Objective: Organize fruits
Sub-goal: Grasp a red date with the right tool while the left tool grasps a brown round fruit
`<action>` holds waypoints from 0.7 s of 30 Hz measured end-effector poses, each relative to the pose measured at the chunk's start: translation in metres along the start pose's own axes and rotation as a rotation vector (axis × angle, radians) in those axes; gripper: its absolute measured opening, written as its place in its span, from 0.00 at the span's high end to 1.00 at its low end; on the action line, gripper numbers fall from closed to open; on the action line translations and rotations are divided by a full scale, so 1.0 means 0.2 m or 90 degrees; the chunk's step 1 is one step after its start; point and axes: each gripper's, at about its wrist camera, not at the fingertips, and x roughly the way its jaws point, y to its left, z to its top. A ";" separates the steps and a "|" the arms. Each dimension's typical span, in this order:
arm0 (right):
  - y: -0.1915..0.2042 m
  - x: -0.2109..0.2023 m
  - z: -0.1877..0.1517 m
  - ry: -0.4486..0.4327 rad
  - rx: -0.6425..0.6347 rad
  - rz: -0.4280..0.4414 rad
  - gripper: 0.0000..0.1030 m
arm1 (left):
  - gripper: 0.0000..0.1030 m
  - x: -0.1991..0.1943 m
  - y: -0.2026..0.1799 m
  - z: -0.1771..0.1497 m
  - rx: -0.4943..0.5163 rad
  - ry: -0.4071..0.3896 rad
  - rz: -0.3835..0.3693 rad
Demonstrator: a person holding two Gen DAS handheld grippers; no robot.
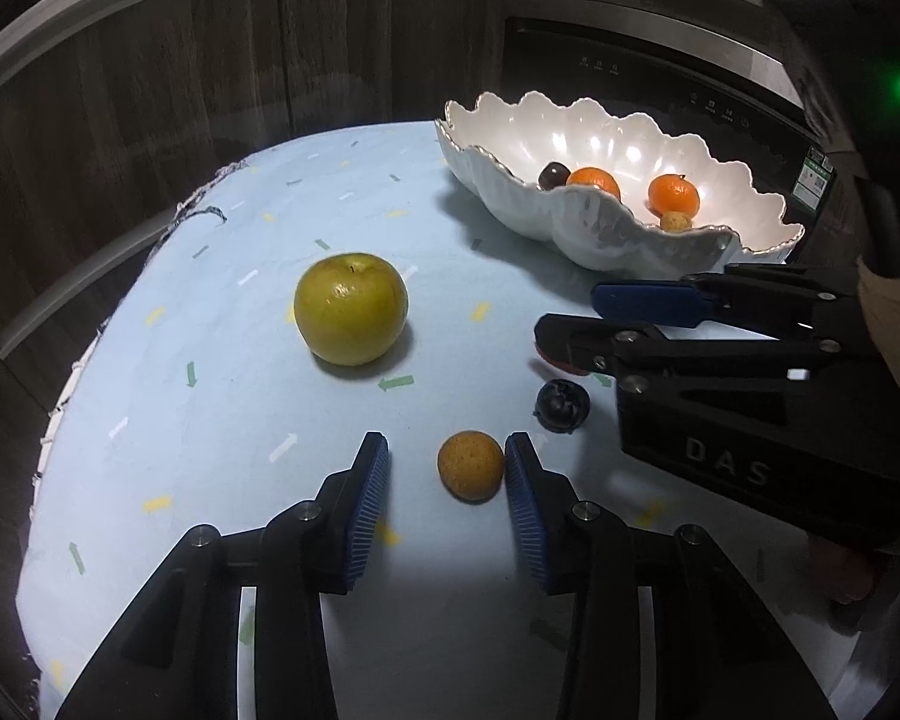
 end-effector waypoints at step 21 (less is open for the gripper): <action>-0.02 0.01 -0.01 0.019 0.028 0.012 0.81 | 0.78 -0.03 0.02 0.04 -0.016 -0.013 -0.025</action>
